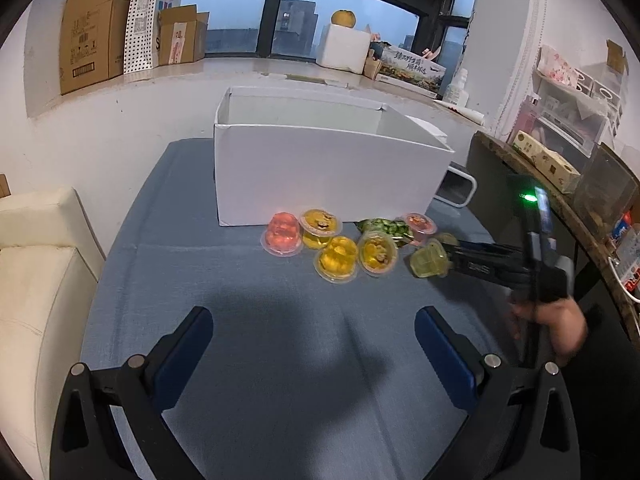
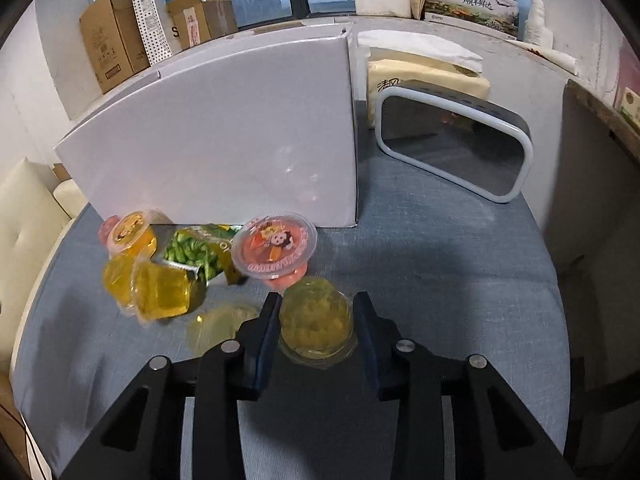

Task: Organize snacks
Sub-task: 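Grasp a red jelly cup with the left gripper while the right grasps a yellow jelly cup, then carry both jelly cups over the white box and open both grippers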

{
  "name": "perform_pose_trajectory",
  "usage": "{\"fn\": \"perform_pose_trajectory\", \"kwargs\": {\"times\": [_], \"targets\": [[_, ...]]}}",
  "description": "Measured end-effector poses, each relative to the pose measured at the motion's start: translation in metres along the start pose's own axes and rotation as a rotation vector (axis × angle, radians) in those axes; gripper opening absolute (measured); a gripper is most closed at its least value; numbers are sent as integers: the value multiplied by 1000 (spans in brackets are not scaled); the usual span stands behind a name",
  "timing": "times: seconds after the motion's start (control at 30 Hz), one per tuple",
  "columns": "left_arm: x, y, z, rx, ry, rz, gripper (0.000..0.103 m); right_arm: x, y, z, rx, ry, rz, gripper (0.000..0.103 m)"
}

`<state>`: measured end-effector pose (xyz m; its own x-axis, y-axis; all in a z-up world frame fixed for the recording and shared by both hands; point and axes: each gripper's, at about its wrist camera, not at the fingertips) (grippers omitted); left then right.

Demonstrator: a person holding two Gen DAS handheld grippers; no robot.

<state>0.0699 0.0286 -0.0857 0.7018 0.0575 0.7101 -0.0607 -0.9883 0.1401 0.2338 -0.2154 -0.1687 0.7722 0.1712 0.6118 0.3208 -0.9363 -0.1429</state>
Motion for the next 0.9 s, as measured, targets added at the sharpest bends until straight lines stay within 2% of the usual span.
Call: {"fn": "perform_pose_trajectory", "kwargs": {"times": [0.23, 0.3, 0.43, 0.7, 0.73, 0.8, 0.83, 0.9], "targets": [[21, -18, 41, 56, -24, -26, 103, -20, 5, -40, 47, 59, 27, 40], [29, -21, 53, 73, -23, -13, 103, -27, 5, -55, 65, 77, 28, 40], [44, -26, 89, 133, -75, 55, 103, -36, 2, -79, 84, 107, 26, 40], [57, -37, 131, 103, -119, 32, 99, -41, 3, -97, 86, 130, 34, 40], [59, -37, 135, 96, -125, 27, 96, -42, 2, -97, 86, 129, 34, 40], [61, -39, 141, 85, -145, 17, 70, -42, 3, -97, 83, 129, 33, 40], [60, -42, 147, 65, -166, 3, 60, -42, 3, -97, 86, 130, 33, 40], [60, -44, 145, 67, -147, 7, 59, -42, 3, -98, 81, 132, 30, 40]]}}
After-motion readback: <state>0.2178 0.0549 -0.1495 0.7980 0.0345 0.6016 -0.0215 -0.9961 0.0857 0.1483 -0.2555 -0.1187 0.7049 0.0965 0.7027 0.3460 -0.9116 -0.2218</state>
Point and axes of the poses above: each gripper's, at about its wrist camera, not at the fingertips, and z roughly the way its jaws point, y to its right, x to its top, and after that the axes turned 4 degrees about z, right-handed
